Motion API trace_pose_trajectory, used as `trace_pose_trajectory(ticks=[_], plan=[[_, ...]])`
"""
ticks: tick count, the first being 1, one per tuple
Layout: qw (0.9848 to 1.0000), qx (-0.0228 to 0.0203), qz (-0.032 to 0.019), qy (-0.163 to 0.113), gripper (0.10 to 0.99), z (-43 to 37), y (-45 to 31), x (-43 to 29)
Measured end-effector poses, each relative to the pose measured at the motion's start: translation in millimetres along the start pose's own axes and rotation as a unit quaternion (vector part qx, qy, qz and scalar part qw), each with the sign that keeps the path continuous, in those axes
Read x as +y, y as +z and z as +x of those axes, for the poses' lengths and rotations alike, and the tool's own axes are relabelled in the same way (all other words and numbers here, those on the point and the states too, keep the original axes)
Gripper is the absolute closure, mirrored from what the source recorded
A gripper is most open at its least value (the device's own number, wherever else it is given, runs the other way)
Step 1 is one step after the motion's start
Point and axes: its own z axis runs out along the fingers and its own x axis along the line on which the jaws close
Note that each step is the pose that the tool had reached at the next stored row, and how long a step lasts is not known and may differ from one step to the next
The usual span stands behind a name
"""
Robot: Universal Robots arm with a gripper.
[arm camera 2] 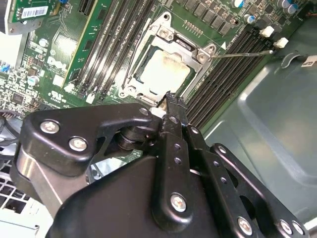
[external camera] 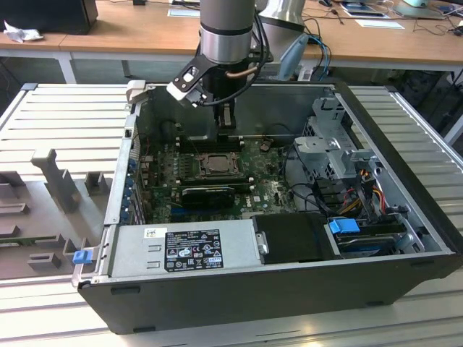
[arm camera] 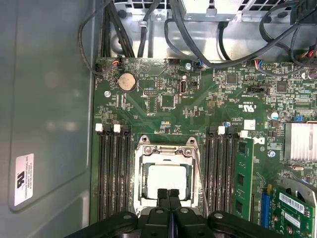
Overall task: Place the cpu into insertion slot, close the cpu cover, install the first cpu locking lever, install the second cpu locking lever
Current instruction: 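Install the first cpu locking lever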
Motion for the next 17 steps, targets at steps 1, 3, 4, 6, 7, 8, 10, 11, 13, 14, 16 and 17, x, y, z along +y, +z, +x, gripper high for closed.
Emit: trace_pose_trajectory(ticks=[1, 3, 4, 6, 7, 8, 10, 11, 13, 14, 16, 17], plan=[[1.0000, 0.0000, 0.0000, 0.000, 0.980, 0.0, -0.6, 0.0], [1.0000, 0.0001, 0.0000, -0.001, 0.980, 0.1, -1.0, 0.0], [1.0000, 0.0002, 0.0001, -0.004, 0.980, 0.1, -1.0, 0.0], [0.9998, 0.0005, 0.0009, -0.021, 0.980, 0.1, -1.0, 0.0], [0.9995, 0.0007, 0.0013, -0.031, 0.980, 0.0, -1.0, 0.0], [0.9992, 0.0009, 0.0017, -0.041, 0.980, 0.0, -0.9, 0.0], [0.9985, 0.0012, 0.0022, -0.054, 0.980, 0.0, -0.6, 0.0], [0.9985, 0.0013, 0.0023, -0.055, 0.980, 0.0, -0.5, 0.0], [0.9983, 0.0014, 0.0024, -0.059, 0.980, 0.0, -0.3, 0.0], [0.9981, 0.0014, 0.0026, -0.061, 0.980, 0.0, -0.3, 0.0], [0.9978, 0.0015, 0.0027, -0.066, 0.980, 0.0, -0.2, 0.0], [0.9976, 0.0016, 0.0029, -0.069, 0.980, 0.0, -0.2, 0.0]])
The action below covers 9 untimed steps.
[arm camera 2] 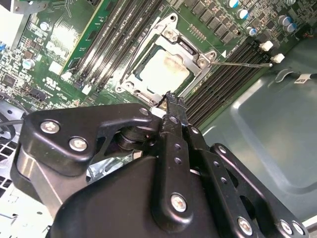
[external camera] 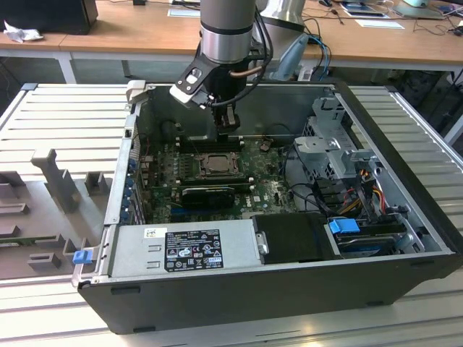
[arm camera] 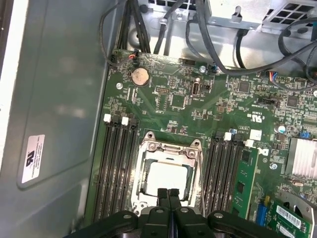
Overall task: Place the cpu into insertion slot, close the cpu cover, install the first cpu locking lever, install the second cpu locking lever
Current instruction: 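Install the first cpu locking lever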
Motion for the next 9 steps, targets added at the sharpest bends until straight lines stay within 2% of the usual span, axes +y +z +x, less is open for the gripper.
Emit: trace_pose_trajectory(ticks=[6, 8, 9], plan=[[0.9998, 0.0005, 0.0009, -0.022, 0.980, 0.0, 0.1, 0.0], [0.9989, 0.0010, 0.0019, -0.047, 0.980, 0.0, 0.2, 0.0], [0.9979, 0.0014, 0.0026, -0.064, 0.980, 0.0, 0.3, 0.0]])
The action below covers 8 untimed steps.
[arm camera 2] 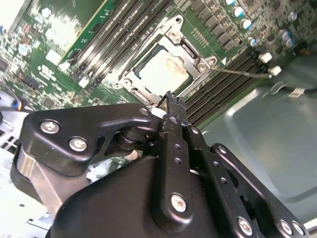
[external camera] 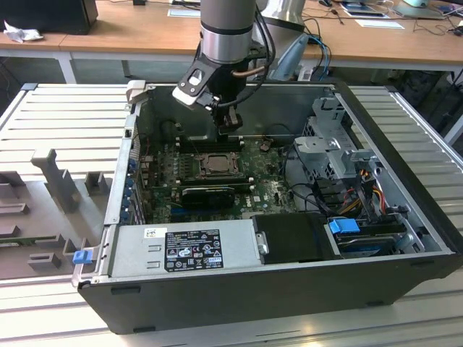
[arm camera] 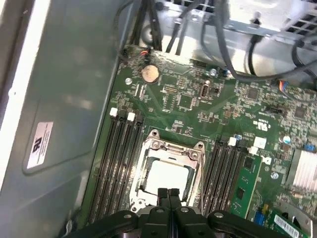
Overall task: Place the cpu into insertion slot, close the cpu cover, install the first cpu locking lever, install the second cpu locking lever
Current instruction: 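Install the first cpu locking lever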
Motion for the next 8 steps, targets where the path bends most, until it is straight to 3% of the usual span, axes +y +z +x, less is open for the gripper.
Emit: trace_pose_trajectory(ticks=[3, 5, 8], plan=[[0.9993, 0.0009, 0.0016, -0.038, 0.980, 0.0, 0.1, 0.0], [0.9977, 0.0016, 0.0027, -0.068, 0.980, 0.0, 0.2, 0.0], [0.9958, 0.0022, 0.0037, -0.091, 0.980, 0.0, 0.2, 0.0]])
